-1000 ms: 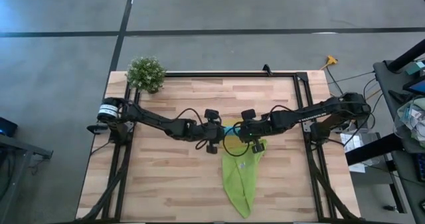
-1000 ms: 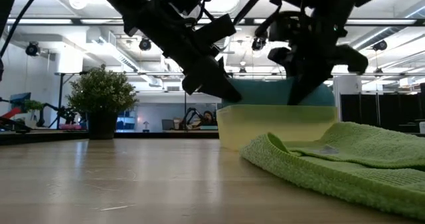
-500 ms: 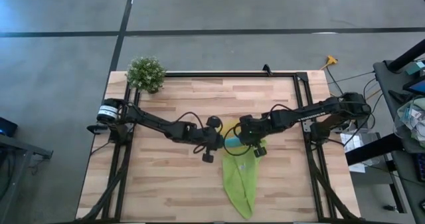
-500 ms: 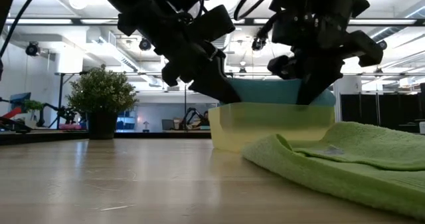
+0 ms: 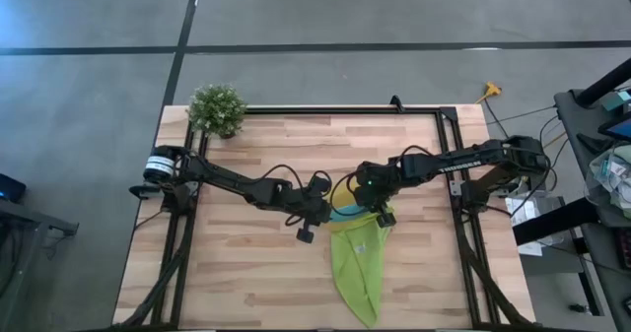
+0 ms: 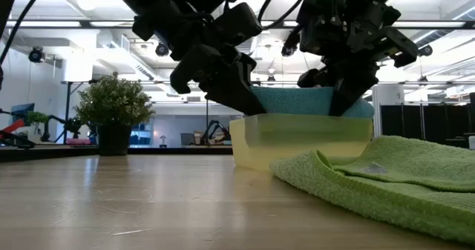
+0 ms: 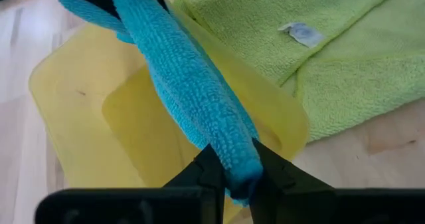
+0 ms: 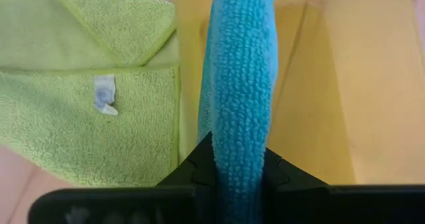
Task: Roll microfiber towels into tight, uniform cylinder then place into a basket
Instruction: Put the blue microfiber towel into the yellow bin
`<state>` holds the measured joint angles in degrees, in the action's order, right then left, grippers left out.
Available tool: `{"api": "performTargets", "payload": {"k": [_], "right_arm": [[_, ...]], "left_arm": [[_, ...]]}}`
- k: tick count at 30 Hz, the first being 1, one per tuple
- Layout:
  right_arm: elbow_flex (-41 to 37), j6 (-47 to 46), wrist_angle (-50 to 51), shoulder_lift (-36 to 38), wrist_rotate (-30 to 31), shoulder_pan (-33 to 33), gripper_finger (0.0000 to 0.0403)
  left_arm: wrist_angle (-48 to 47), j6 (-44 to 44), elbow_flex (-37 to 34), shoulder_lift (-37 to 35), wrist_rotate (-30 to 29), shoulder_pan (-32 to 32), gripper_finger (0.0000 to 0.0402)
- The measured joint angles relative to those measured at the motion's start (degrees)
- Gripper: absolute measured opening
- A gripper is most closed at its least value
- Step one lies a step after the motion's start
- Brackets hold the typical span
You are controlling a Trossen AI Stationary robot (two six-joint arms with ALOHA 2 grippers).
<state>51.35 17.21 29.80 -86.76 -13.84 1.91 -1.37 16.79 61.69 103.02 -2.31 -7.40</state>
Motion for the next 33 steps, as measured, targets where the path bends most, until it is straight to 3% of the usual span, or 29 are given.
{"api": "performTargets", "payload": {"k": [10,18,30,33], "right_arm": [[-0.2,0.42,0.17,-4.79,-0.11,0.49,0.0038],[-0.31,-0.61,-1.95,-7.69,-0.52,0.51,0.0038],[1.36,-2.19,-5.11,-6.54,-1.33,0.41,0.0038],[1.42,-2.44,-6.08,-6.51,-3.97,0.21,0.0038]], "left_arm": [[-8.32,0.23,-0.45,-4.73,1.46,1.21,0.0107],[-5.71,-2.88,-0.48,-6.46,1.34,0.81,0.0161],[-5.05,-3.02,-1.81,-4.04,-2.22,0.96,0.0186],[-5.09,-2.95,-2.13,-4.04,-2.78,1.05,0.0186]]}}
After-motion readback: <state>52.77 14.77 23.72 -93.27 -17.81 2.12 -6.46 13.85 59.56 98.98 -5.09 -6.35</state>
